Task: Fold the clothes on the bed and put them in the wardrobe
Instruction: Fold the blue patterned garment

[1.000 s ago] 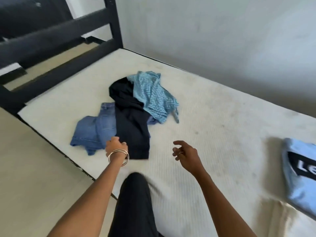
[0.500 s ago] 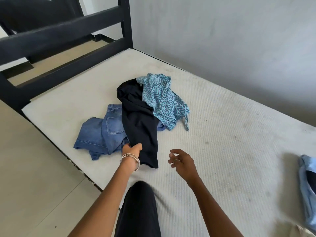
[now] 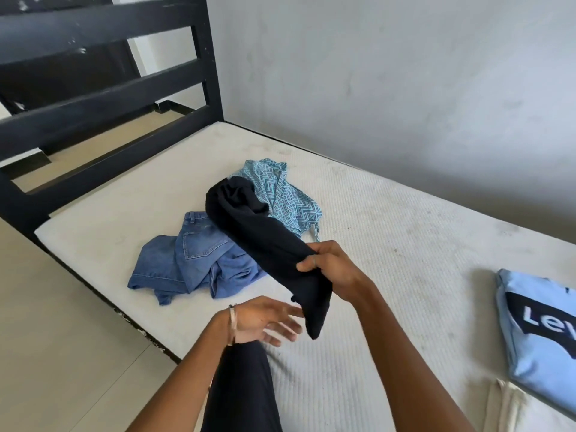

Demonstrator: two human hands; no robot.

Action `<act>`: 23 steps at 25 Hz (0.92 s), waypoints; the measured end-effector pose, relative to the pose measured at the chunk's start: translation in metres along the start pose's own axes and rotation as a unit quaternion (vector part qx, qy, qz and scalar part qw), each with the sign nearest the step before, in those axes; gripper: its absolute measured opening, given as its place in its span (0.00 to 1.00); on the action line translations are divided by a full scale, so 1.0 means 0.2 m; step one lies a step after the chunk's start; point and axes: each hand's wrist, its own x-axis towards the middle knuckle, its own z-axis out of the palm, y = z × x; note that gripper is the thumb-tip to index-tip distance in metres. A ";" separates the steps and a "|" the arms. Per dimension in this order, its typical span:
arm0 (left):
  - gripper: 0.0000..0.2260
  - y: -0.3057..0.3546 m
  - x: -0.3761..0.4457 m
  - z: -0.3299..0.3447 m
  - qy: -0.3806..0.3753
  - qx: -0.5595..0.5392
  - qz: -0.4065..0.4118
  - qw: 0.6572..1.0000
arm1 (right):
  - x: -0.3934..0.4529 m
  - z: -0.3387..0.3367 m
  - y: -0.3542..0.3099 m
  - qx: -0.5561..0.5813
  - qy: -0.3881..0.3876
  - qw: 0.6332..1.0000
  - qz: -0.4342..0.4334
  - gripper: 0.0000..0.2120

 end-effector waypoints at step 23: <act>0.15 -0.09 0.35 0.67 -0.089 0.408 -0.066 0.906 | -0.57 -0.57 0.51 -0.167 0.377 0.890 0.193 0.08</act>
